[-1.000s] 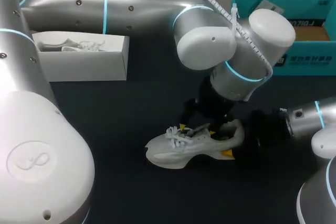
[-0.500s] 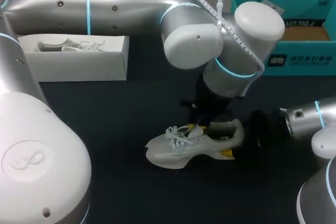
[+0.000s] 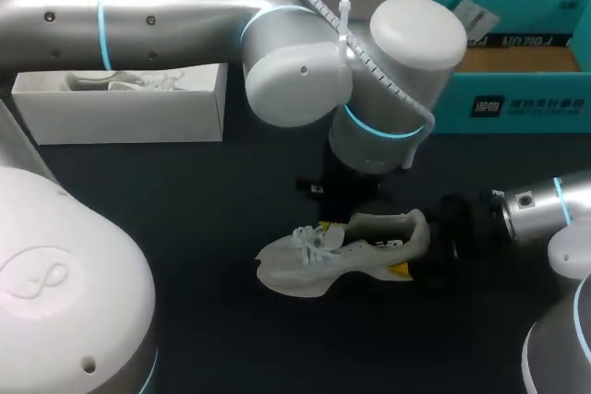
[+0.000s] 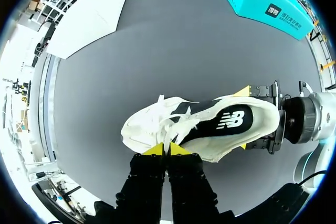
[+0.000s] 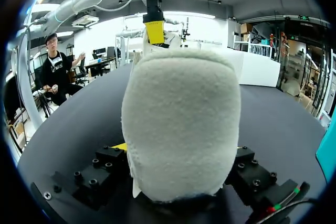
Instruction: Take the shoe out of the shoebox, open the shoe tongue, remove and reinsert the insole, then place the shoe into the shoebox
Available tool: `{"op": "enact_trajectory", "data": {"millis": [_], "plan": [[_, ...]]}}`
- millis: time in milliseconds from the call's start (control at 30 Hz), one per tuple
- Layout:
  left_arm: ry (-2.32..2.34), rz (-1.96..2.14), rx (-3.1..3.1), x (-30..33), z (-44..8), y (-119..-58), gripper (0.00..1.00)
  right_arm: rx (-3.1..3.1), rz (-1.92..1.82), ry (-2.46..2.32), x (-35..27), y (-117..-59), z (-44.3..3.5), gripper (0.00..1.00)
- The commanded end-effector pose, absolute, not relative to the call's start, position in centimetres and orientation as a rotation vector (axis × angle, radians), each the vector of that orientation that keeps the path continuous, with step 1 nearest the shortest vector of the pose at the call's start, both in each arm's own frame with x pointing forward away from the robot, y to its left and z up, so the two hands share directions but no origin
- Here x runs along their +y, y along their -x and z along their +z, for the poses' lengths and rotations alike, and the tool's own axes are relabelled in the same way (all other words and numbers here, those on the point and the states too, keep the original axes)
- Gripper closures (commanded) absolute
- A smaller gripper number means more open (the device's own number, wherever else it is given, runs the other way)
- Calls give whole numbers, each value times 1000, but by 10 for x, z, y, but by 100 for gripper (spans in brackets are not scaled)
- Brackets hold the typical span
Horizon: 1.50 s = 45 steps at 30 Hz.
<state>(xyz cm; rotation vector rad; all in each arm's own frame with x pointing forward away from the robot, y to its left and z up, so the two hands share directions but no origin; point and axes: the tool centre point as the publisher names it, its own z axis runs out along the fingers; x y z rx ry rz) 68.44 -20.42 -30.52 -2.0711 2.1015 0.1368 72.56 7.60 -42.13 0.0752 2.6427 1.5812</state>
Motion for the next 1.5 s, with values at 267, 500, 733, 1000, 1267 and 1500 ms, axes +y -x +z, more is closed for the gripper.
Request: {"op": "enact_trajectory", "data": {"millis": [267, 500, 733, 1000, 1267, 1500], "plan": [[2235, 66, 1858, -173, -305, -674, 100, 2643, 1576, -77, 77, -725, -422, 100], [2286, 116, 1799, -159, -322, -670, 100, 2643, 1576, -77, 77, -725, -422, 100], [2357, 145, 1753, -146, -344, -665, 100, 2643, 1576, -77, 77, -725, -422, 100], [2410, 170, 1714, -135, -361, -663, 100, 2643, 1576, -77, 77, -725, -422, 100], [2437, 218, 1733, -134, -372, -660, 75, 2643, 1576, -77, 77, -725, -422, 100], [2460, 258, 1730, -135, -383, -659, 12, 2643, 1576, -77, 77, -725, -422, 100]]}}
